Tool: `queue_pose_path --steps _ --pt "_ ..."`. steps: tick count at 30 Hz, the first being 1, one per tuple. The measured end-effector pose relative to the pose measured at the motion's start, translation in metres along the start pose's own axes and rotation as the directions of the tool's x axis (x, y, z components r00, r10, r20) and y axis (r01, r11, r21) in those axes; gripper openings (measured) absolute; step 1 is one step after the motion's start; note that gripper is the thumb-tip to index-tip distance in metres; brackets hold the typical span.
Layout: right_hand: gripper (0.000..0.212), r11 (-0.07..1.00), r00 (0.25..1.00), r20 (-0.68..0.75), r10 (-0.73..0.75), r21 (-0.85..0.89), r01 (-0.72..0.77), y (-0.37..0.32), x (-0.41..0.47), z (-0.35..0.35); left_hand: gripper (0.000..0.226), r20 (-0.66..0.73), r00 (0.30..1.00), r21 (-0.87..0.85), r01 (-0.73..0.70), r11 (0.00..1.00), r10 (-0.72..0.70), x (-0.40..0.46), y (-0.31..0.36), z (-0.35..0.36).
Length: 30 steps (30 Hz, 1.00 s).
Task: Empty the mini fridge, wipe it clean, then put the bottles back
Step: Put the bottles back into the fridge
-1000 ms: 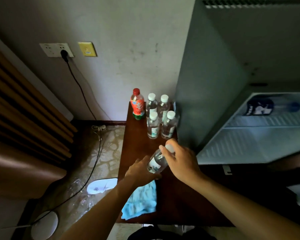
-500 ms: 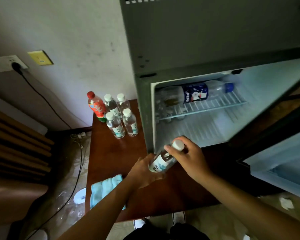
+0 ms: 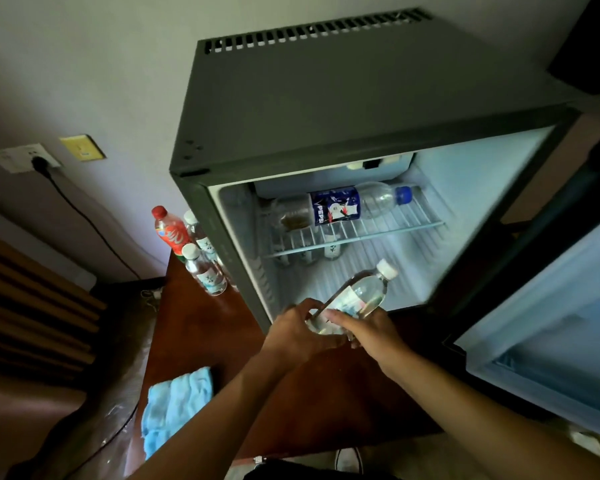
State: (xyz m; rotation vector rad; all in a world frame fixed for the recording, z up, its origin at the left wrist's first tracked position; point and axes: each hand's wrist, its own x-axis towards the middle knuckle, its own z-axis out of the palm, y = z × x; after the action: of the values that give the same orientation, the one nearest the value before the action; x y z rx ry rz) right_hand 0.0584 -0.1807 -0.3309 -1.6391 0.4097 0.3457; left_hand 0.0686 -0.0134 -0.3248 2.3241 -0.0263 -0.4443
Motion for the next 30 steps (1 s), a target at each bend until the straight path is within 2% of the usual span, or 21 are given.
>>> queue_pose_path --steps 4,7,10,12,18,22,30 --pt "0.042 1.0 0.999 -0.054 0.0 0.02 0.001 0.003 0.02 -0.021 0.053 -0.101 0.992 0.103 0.079 0.992 -0.069 -0.005 -0.002 -0.004" --pt "0.047 0.999 0.998 -0.061 -0.008 -0.034 0.006 0.006 0.037 -0.037 0.04 -0.215 0.966 0.206 0.188 0.96 -0.143 -0.01 -0.017 -0.019" --pt "0.046 0.994 0.996 -0.077 -0.035 -0.11 0.026 0.011 0.054 -0.047 0.05 -0.368 0.9 0.249 0.336 0.908 -0.232 -0.015 -0.035 -0.038" --pt "0.045 0.989 0.993 -0.112 -0.046 -0.143 0.03 0.017 0.064 -0.049 0.059 -0.42 0.87 0.236 0.38 0.894 -0.259 -0.017 -0.041 -0.048" --pt "0.049 0.979 0.989 -0.139 -0.04 -0.201 0.012 0.028 0.083 -0.051 0.062 -0.425 0.868 0.219 0.374 0.901 -0.257 -0.009 -0.032 -0.062" --pt "0.042 0.97 0.992 -0.122 -0.043 -0.243 0.012 0.032 0.091 -0.053 0.065 -0.426 0.847 0.199 0.429 0.881 -0.316 -0.006 -0.027 -0.065" --pt "0.049 0.909 0.988 -0.05 -0.145 -0.402 0.113 0.031 0.106 -0.055 0.063 -0.468 0.814 0.218 0.483 0.848 -0.343 0.012 -0.034 -0.066"
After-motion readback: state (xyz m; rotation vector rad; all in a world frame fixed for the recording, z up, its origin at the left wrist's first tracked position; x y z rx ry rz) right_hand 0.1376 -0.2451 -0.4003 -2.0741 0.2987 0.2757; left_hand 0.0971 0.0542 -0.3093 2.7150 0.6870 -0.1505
